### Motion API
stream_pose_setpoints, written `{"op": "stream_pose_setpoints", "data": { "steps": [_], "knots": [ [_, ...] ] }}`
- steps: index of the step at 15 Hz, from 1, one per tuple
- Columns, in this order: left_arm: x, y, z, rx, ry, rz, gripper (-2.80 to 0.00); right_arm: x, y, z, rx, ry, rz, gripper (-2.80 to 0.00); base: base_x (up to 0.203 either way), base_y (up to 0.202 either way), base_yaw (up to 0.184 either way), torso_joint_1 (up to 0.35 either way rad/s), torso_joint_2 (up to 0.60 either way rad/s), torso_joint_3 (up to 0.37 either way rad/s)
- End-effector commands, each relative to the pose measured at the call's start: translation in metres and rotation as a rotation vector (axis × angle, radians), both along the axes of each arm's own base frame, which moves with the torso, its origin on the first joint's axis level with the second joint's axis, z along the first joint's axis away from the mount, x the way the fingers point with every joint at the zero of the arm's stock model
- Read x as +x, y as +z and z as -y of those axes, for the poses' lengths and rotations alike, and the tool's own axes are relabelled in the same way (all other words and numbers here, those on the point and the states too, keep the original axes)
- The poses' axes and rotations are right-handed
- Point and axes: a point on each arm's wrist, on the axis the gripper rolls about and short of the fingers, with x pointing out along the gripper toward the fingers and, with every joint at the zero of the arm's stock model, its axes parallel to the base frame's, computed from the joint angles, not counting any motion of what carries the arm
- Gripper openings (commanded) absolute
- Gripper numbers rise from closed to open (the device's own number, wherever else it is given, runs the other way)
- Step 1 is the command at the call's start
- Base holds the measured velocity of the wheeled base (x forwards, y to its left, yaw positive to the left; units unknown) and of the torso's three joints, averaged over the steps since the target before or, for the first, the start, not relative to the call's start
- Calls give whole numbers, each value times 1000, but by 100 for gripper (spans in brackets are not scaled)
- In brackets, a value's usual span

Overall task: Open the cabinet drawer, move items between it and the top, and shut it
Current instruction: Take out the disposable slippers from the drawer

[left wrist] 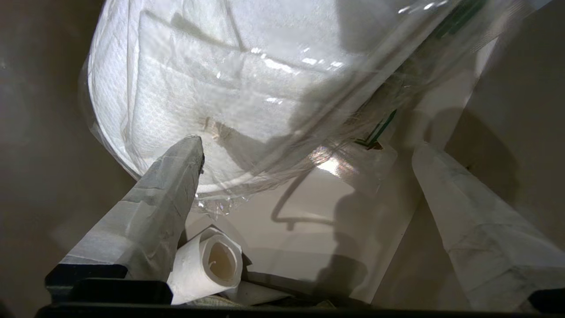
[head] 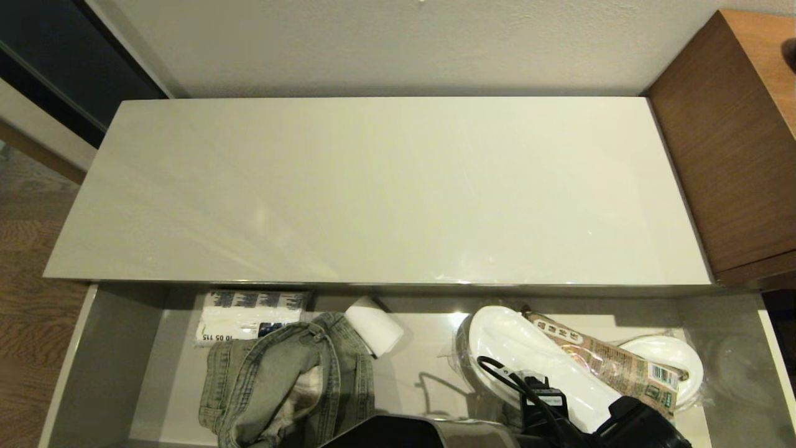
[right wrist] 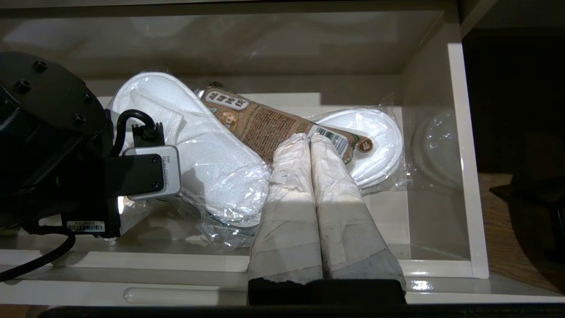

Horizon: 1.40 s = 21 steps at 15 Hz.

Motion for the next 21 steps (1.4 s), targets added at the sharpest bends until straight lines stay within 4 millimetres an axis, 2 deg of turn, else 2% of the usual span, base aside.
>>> {"op": "stream_pose_setpoints", "data": {
  "steps": [1, 12, 16, 21],
  "knots": [
    [2, -1, -2, 13, 16, 14, 0, -2, -1, 0, 0, 0, 21, -280, 0, 0, 0, 0, 0, 0],
    [7, -1, -3, 15, 43, 41, 0, -2, -1, 0, 0, 0, 21, -280, 0, 0, 0, 0, 0, 0],
    [11, -8, -4, 36, 67, 59, 0, -2, -1, 0, 0, 0, 21, -280, 0, 0, 0, 0, 0, 0],
    [11, -8, -4, 36, 67, 59, 0, -2, -1, 0, 0, 0, 21, -280, 0, 0, 0, 0, 0, 0]
  ]
}}
